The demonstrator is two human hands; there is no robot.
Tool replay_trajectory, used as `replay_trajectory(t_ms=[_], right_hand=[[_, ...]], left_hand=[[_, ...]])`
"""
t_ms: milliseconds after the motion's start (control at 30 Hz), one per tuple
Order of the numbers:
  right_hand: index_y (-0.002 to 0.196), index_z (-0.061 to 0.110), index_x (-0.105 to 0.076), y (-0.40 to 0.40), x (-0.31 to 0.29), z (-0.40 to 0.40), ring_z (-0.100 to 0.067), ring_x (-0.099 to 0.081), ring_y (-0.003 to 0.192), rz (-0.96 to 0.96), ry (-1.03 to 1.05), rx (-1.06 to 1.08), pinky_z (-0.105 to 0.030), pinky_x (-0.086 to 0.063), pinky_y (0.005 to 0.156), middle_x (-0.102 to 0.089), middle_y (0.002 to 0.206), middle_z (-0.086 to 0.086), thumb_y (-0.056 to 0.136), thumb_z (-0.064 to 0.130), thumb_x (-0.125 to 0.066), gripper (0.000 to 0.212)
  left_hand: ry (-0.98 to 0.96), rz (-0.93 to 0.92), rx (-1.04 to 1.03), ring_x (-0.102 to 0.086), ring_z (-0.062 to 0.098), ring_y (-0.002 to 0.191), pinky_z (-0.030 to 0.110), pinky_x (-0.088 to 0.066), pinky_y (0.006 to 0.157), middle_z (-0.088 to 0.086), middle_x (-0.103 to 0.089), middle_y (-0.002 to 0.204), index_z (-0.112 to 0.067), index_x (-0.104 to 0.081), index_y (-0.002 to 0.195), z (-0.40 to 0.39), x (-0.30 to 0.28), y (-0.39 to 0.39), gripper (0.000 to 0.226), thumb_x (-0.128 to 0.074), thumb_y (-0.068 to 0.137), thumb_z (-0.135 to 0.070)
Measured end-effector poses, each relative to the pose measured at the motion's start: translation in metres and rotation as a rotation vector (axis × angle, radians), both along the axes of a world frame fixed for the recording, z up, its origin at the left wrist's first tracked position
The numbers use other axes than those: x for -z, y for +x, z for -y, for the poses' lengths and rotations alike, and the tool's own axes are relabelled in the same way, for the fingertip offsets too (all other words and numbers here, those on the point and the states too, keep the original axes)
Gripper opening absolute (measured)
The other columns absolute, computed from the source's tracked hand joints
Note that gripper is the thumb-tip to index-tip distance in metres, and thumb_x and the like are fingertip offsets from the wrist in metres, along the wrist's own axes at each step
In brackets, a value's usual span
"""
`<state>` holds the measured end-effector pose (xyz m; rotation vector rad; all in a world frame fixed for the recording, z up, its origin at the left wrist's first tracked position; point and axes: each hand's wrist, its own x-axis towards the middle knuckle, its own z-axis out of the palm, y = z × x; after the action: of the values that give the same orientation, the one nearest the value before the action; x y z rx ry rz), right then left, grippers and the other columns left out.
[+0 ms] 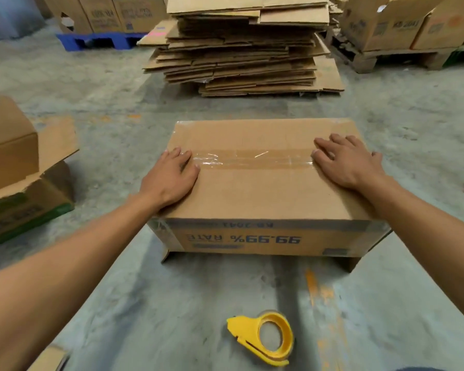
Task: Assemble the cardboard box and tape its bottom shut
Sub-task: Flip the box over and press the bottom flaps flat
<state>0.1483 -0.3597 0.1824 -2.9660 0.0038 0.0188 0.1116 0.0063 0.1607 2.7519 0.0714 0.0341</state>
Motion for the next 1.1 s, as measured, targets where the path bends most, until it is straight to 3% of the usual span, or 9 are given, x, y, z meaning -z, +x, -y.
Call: replay_trajectory(t_ms=[200, 433, 600, 833, 967, 1100], right_hand=[[0.150, 0.048, -0.029, 0.002, -0.013, -0.006, -0.026, -0.014, 0.150, -0.084, 0.038, 0.058, -0.070, -0.019, 0.108, -0.021, 0.164, 0.008, 0.094, 0.065, -0.027, 0.059], [0.148, 0.042, -0.034, -0.024, -0.002, -0.035, -0.031, -0.021, 0.145, -0.039, 0.020, 0.125, -0.071, -0.021, 0.102, -0.028, 0.160, 0.001, 0.097, 0.056, -0.021, 0.054], [0.149, 0.043, -0.033, -0.028, 0.000, -0.029, -0.032, -0.020, 0.146, -0.025, 0.021, 0.092, -0.072, -0.017, 0.104, -0.027, 0.161, 0.002, 0.098, 0.058, -0.021, 0.055], [0.146, 0.045, -0.037, -0.037, 0.003, -0.040, -0.032, -0.022, 0.144, 0.012, 0.017, 0.135, -0.073, -0.018, 0.101, -0.030, 0.159, 0.002, 0.093, 0.057, -0.022, 0.056], [0.140, 0.043, -0.043, -0.045, 0.006, -0.051, -0.032, -0.025, 0.141, 0.034, 0.039, 0.159, -0.069, -0.022, 0.098, -0.034, 0.156, 0.000, 0.091, 0.056, -0.024, 0.054], [0.131, 0.040, -0.049, -0.050, 0.009, -0.065, -0.033, -0.029, 0.136, 0.045, 0.037, 0.145, -0.068, -0.023, 0.094, -0.039, 0.151, -0.003, 0.087, 0.059, -0.026, 0.053]], left_hand=[[-0.011, -0.004, -0.043, -0.023, 0.028, 0.149, 0.048, -0.024, 0.119, 0.005, -0.025, 0.162, -0.022, -0.037, 0.151, 0.009, -0.012, -0.021, 0.064, -0.040, 0.095, -0.053], [0.082, 0.038, -0.012, -0.017, 0.024, 0.151, 0.056, -0.026, 0.116, 0.002, -0.025, 0.162, -0.027, -0.033, 0.151, -0.013, -0.001, -0.020, 0.064, -0.028, 0.096, -0.058], [0.118, 0.020, 0.000, -0.014, 0.035, 0.149, 0.062, -0.027, 0.112, 0.003, -0.021, 0.163, -0.027, -0.030, 0.151, -0.008, -0.003, -0.024, 0.064, -0.025, 0.096, -0.059], [0.144, 0.022, 0.000, -0.019, 0.035, 0.148, 0.060, -0.026, 0.113, 0.007, -0.025, 0.162, -0.024, -0.034, 0.149, -0.009, -0.005, -0.025, 0.061, -0.027, 0.098, -0.055], [0.173, 0.056, -0.005, -0.037, 0.039, 0.136, 0.060, -0.036, 0.107, 0.013, -0.043, 0.149, -0.017, -0.047, 0.140, -0.021, -0.006, -0.015, 0.065, -0.026, 0.093, -0.057], [0.200, 0.081, -0.059, -0.051, 0.040, 0.114, 0.061, -0.045, 0.091, 0.013, -0.056, 0.120, -0.015, -0.057, 0.112, -0.022, -0.011, -0.014, 0.058, -0.024, 0.088, -0.056]])
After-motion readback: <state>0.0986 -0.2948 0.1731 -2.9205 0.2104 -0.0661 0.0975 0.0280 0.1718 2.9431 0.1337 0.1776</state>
